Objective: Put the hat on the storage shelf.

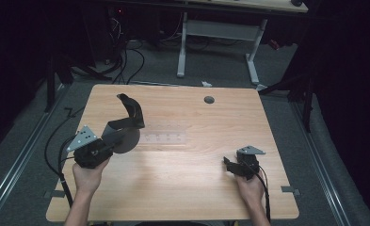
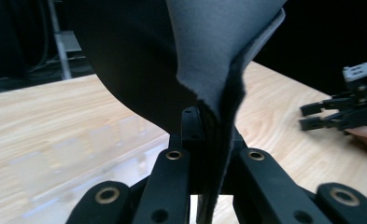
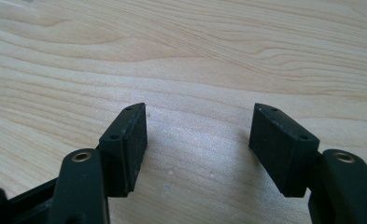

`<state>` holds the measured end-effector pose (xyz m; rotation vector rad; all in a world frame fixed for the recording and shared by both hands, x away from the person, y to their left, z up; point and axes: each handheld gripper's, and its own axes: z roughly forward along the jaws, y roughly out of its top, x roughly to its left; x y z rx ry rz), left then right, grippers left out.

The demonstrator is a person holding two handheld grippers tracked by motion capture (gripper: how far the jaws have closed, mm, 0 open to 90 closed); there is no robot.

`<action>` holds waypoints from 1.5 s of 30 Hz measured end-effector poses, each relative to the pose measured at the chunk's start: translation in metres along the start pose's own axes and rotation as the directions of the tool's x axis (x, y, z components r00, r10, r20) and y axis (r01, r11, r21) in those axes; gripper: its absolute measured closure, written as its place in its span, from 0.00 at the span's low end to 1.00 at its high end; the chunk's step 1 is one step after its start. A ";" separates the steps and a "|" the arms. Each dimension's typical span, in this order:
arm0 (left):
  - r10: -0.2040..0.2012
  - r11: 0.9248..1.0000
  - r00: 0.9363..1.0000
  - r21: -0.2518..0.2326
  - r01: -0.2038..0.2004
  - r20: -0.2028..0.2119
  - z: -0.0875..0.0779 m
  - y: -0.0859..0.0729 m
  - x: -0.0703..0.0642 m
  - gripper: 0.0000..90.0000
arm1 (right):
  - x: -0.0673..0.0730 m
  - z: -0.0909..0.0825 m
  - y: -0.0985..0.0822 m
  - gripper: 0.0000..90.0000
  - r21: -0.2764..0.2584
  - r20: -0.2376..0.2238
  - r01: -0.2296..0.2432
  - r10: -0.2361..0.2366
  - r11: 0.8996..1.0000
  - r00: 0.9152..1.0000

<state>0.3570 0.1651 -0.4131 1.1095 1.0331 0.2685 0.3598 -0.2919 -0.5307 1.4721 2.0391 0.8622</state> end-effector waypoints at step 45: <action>0.122 0.991 0.967 -0.033 -0.132 -0.223 0.036 0.012 0.070 0.96 | 0.000 0.000 0.000 0.41 0.000 0.001 -0.002 0.002 1.000 1.000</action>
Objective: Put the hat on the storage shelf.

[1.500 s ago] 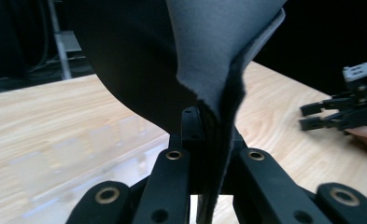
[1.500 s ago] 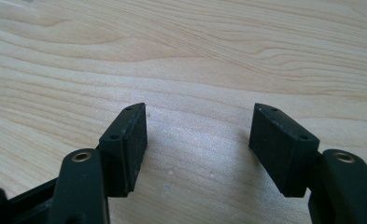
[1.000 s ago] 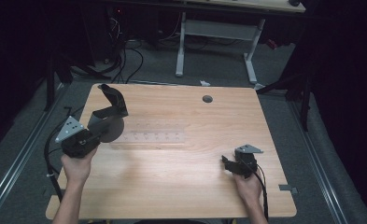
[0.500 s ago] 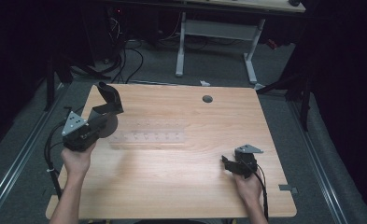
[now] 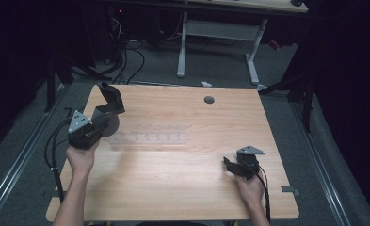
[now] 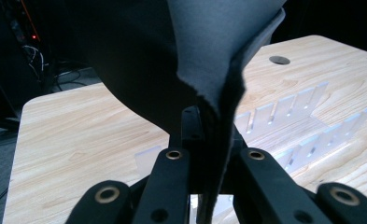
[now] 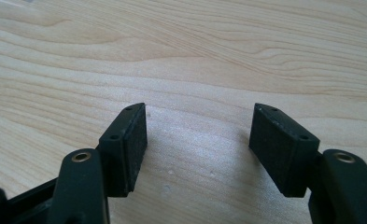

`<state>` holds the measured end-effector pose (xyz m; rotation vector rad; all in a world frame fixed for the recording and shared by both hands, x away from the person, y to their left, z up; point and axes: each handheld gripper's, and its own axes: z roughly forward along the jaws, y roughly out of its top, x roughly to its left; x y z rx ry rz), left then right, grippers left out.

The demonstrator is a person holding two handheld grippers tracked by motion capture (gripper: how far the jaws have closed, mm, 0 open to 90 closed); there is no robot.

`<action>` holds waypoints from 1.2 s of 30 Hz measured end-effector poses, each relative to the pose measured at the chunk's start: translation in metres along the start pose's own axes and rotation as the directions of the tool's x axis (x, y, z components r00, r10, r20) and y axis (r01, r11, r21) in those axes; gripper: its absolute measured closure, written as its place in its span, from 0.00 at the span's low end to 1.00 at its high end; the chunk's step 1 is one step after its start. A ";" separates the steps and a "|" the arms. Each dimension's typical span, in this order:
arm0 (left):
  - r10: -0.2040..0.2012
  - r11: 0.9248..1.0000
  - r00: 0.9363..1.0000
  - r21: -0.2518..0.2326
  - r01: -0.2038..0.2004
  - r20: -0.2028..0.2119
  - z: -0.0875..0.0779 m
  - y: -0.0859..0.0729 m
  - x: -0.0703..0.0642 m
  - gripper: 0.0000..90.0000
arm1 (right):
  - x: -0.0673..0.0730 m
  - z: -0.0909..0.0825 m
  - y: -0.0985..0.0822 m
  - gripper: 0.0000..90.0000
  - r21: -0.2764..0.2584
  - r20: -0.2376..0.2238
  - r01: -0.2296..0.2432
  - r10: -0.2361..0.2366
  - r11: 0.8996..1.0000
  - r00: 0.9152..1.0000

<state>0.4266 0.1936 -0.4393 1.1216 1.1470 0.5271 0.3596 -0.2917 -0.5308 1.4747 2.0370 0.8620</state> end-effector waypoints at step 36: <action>0.023 1.000 0.998 0.019 -0.022 -0.059 0.009 -0.028 0.006 0.96 | 0.000 0.000 0.000 0.41 -0.001 0.000 0.002 -0.002 1.000 1.000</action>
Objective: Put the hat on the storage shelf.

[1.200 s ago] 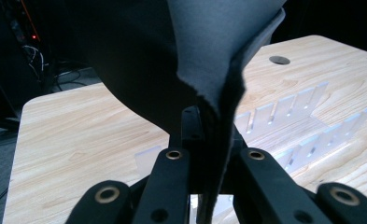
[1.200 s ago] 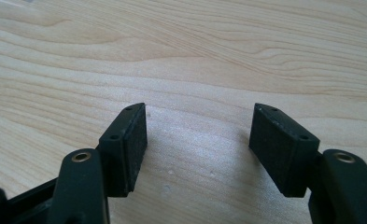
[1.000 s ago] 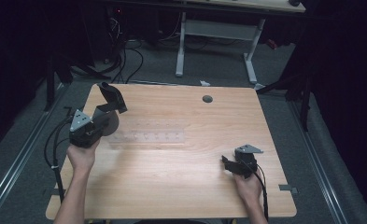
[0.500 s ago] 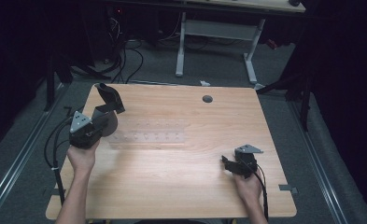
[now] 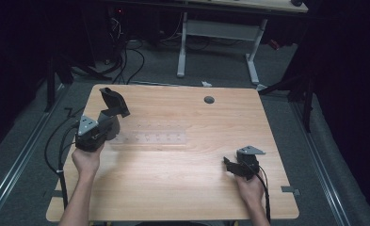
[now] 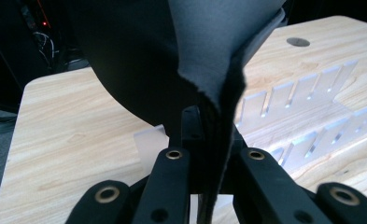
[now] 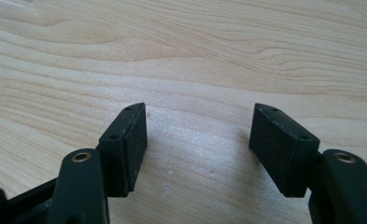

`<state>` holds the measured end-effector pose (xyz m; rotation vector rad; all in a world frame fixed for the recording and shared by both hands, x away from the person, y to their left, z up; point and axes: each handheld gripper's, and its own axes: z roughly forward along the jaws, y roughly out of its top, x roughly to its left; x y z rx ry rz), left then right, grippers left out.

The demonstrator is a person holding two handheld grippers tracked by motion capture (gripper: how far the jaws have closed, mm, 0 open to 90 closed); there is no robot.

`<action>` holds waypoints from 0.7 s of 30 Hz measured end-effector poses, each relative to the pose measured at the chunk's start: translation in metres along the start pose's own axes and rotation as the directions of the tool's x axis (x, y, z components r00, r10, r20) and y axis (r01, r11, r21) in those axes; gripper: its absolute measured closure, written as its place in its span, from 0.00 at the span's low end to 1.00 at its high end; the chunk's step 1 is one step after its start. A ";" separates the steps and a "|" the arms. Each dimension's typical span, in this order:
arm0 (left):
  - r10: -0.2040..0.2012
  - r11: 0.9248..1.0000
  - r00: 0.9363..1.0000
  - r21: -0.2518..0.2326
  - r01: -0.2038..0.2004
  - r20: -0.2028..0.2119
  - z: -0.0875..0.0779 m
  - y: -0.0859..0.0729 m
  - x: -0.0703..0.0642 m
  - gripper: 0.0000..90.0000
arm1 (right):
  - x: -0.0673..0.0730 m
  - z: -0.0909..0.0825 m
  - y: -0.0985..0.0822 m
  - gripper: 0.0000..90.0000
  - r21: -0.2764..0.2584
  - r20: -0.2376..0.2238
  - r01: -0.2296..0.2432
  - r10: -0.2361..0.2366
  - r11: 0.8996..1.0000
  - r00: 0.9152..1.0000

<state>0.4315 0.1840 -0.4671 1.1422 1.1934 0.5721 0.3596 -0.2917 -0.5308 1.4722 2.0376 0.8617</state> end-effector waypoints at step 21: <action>-0.014 0.999 1.000 0.052 0.015 -0.014 -0.003 -0.016 0.002 0.88 | 0.000 0.000 0.000 0.41 0.000 0.000 0.001 -0.001 1.000 1.000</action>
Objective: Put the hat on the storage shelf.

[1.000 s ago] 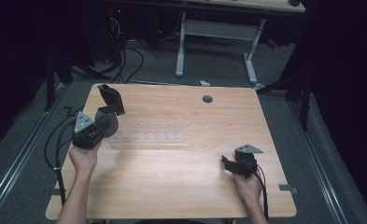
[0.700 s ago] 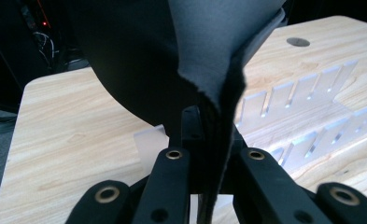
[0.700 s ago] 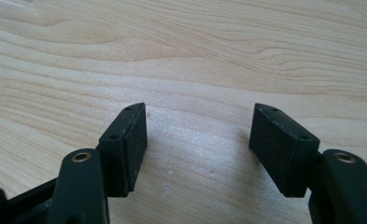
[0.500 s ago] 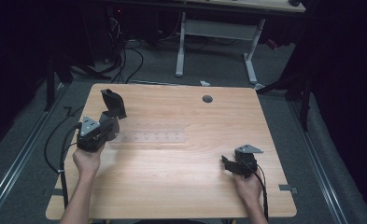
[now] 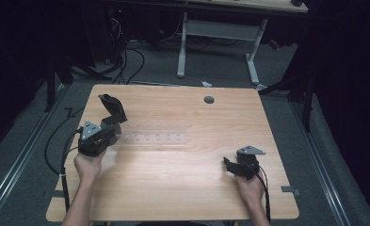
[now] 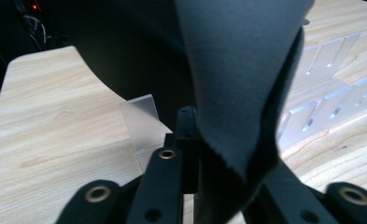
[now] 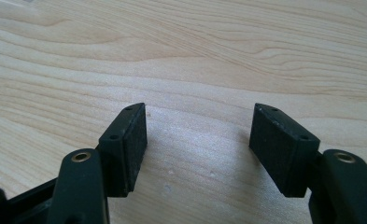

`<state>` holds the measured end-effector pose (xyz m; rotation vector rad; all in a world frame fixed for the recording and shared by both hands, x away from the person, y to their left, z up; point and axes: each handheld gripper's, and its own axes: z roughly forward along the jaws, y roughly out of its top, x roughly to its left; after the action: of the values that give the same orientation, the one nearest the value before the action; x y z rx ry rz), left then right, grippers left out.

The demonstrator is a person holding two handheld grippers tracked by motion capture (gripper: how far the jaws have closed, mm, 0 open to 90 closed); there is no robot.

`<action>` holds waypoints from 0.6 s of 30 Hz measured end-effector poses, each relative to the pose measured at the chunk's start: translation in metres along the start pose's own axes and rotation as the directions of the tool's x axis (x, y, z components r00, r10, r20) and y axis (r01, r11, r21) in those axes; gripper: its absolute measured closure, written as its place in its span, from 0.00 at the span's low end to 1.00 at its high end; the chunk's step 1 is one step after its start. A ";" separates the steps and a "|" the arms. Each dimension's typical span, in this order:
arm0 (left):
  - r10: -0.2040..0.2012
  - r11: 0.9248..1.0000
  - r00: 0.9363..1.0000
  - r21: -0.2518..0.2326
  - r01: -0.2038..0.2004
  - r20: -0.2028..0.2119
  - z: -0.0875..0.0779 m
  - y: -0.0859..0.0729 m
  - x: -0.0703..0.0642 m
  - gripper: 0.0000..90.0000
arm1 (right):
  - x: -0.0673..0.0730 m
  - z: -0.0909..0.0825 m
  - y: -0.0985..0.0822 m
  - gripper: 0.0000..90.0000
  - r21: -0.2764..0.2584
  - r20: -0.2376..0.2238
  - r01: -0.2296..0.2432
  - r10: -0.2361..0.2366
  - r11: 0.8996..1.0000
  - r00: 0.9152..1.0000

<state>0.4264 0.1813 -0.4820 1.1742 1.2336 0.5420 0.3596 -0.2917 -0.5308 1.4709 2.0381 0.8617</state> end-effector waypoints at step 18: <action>-0.074 0.997 0.996 0.029 0.075 -0.052 -0.013 0.013 -0.001 0.43 | 0.000 0.000 0.000 0.41 0.000 0.000 0.000 0.000 1.000 1.000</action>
<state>0.4178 0.1899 -0.4691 1.1414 1.3282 0.5015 0.3596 -0.2917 -0.5308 1.4713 2.0383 0.8619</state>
